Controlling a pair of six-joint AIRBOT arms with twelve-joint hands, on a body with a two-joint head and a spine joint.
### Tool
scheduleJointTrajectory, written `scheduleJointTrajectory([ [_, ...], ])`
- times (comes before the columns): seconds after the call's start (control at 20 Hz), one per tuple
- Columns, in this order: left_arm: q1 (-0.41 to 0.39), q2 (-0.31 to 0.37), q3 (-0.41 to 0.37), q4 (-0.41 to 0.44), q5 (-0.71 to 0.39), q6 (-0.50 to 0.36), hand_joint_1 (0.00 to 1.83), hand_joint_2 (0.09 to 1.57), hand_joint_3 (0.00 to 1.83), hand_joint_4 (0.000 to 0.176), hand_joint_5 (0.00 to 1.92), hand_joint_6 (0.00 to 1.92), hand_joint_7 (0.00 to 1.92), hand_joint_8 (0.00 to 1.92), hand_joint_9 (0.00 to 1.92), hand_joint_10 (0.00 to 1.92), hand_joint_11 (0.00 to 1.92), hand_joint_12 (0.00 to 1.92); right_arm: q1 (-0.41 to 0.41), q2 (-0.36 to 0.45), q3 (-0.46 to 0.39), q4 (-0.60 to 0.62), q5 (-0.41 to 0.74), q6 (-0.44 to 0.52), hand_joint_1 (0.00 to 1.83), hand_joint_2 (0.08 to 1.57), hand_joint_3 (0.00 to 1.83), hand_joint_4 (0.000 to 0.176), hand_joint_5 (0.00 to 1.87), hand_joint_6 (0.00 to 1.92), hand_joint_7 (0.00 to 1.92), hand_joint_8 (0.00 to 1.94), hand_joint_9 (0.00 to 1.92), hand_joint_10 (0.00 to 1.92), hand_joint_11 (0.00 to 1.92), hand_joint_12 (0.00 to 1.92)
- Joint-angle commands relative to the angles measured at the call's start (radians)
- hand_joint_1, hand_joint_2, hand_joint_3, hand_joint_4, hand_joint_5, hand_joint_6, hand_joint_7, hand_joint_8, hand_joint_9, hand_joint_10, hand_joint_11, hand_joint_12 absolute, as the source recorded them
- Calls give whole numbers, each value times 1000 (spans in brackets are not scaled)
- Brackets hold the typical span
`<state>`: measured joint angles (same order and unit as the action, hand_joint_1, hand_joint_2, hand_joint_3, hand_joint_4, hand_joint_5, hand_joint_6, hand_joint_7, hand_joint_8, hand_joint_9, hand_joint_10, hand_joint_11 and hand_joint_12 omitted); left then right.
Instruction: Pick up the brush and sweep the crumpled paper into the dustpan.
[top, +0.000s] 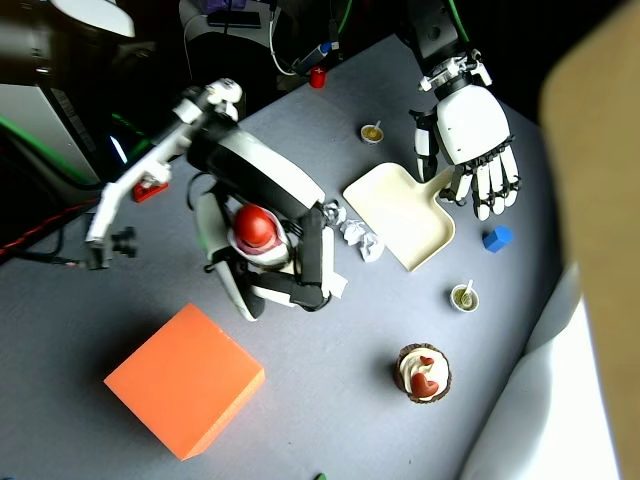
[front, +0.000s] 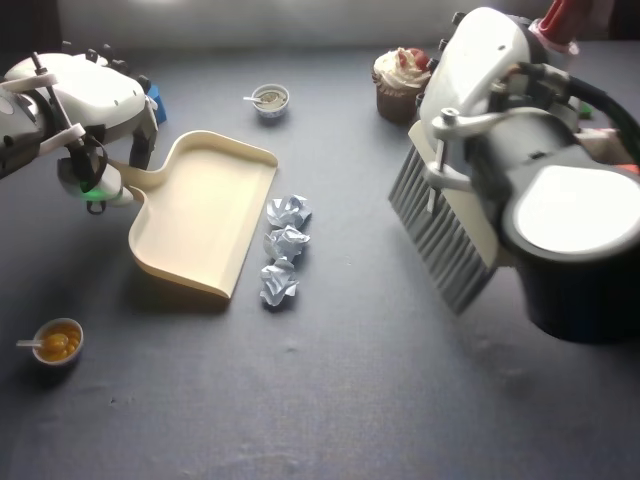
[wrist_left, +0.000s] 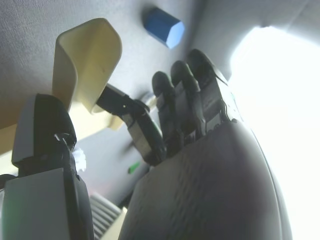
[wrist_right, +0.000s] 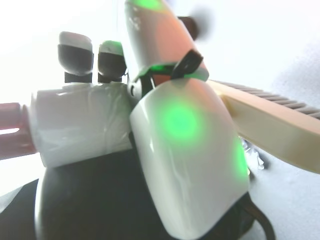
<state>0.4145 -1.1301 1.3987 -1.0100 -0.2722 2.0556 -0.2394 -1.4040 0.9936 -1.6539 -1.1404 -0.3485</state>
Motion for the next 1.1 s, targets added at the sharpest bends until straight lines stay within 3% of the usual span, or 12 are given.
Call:
scheduleJointTrajectory([
  [0.0, -7, 12, 0, 18, -82, 3, 1090, 1120, 0, 0, 979, 982, 395, 3, 267, 2, 40, 488, 22, 0, 6, -124, -70, -23, 1618, 1168, 0, 176, 945, 1921, 945, 1941, 928, 1921, 916, 1921],
  [0.15, -7, 10, -5, 18, -90, 3, 1097, 1120, 0, 0, 978, 983, 379, 1, 242, 0, 16, 479, 58, -60, 58, -103, -88, -25, 1608, 1194, 6, 176, 911, 1921, 921, 1941, 926, 1921, 908, 1921],
  [0.4, -6, 7, -13, 19, -92, 3, 1093, 1119, 0, 0, 982, 978, 391, 2, 243, 2, 22, 466, 44, -138, 143, -108, -94, -22, 1617, 1171, 0, 176, 949, 1921, 948, 1941, 943, 1921, 923, 1921],
  [0.5, -5, 4, -16, 19, -92, 3, 1100, 1114, 0, 0, 993, 959, 400, 3, 245, 3, 31, 457, 37, -174, 183, -100, -94, -25, 1601, 1184, 4, 176, 975, 1921, 972, 1941, 963, 1921, 797, 1921],
  [0.55, -5, 3, -16, 19, -92, 3, 1070, 1130, 2, 9, 956, 1018, 373, 1, 223, 1, 17, 440, 37, -185, 195, -95, -94, -28, 1622, 1176, 0, 176, 972, 1921, 972, 1941, 963, 1921, 832, 1921],
  [0.6, -5, 3, -16, 19, -93, 3, 1096, 1115, 0, 0, 989, 965, 386, 3, 234, 3, 37, 443, 37, -199, 209, -92, -93, -29, 1617, 1181, 2, 176, 966, 1921, 963, 1941, 959, 1921, 848, 1921],
  [0.75, -5, 2, -15, 19, -94, 3, 1104, 1116, 0, 0, 988, 966, 369, 3, 222, 4, 30, 440, 34, -241, 243, -85, -87, -35, 1610, 1180, 1, 176, 966, 1921, 932, 1941, 930, 1921, 932, 1921],
  [1.05, -5, -3, -16, 19, -96, 3, 1120, 1110, 0, 0, 1000, 946, 392, 6, 245, 5, 52, 438, 25, -283, 270, -102, -63, -41, 1600, 1181, 1, 176, 937, 1921, 930, 1941, 923, 1921, 917, 1921],
])
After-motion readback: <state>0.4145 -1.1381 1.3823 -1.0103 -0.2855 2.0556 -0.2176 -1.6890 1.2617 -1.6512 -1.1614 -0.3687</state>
